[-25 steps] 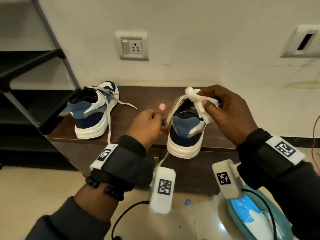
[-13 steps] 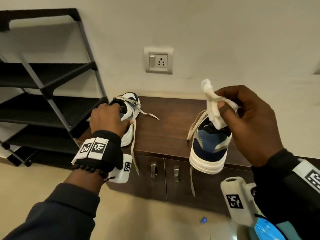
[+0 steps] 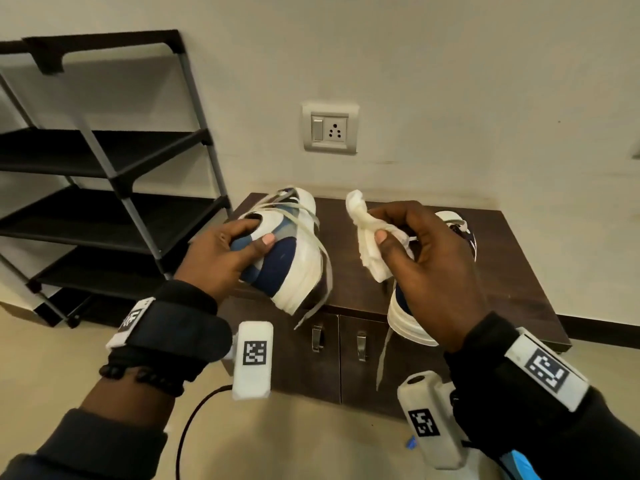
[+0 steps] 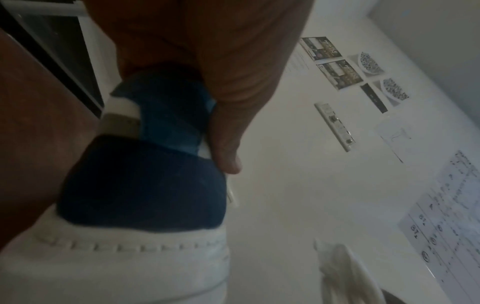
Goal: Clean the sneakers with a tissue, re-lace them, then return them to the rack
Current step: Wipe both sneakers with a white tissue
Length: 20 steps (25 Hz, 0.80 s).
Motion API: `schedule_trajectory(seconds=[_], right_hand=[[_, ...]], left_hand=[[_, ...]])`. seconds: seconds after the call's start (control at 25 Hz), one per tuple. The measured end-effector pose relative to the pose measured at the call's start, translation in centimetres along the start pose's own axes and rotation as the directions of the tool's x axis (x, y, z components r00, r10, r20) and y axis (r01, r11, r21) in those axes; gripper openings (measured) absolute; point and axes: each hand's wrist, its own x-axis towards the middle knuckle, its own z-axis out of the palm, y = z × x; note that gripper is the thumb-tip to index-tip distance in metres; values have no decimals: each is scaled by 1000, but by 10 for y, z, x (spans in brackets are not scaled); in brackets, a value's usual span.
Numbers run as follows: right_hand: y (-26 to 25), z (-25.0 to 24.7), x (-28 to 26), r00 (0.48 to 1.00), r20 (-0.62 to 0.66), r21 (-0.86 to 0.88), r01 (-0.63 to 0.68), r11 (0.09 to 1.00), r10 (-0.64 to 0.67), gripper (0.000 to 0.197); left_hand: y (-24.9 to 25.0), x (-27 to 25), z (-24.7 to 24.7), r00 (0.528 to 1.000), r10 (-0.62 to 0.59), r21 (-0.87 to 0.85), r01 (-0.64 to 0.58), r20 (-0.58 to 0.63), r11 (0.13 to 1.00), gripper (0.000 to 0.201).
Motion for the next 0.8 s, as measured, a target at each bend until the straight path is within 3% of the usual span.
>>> schedule_trajectory(seconds=[0.08,0.16,0.28,0.4,0.48,0.56,0.6,0.68,0.76,0.8], right_hand=[[3,8,1,1000,5,-70,4,998,-3,23],[7,16,1,999,34,-175,-13,985,19,24],[13,31,0,996,82,-255,-15,967,37,25],[8,51,-4,974,218,-234,116,965,-64,23],[2,71,-7,893,389,-243,337,909,-227,21],[0,86,-10,771,537,-317,559,766,-341,25],[2,92,-7,758,556,-352,586,730,-341,26],[6,98,8,842,459,-418,486,767,-284,23],[11,100,26,941,298,-438,282,853,-158,19],[12,100,31,957,274,-443,215,870,-96,18]], left_hand=[[-4,-14,7,994,71,19,-73,85,997,28],[-9,-20,9,989,70,12,-72,130,997,22],[-12,-18,-3,986,-62,149,39,156,988,19],[-16,-16,-8,974,-108,177,73,198,981,19],[-20,-17,-10,973,-71,69,57,220,996,28],[-24,-16,-10,975,-67,-17,73,212,997,40],[-27,-16,-10,974,-81,-55,95,209,994,43],[-32,-13,-9,975,-95,-70,111,202,991,36],[-30,-10,-7,977,-89,-43,98,192,994,33],[-30,-10,-6,977,-81,-42,91,199,995,37]])
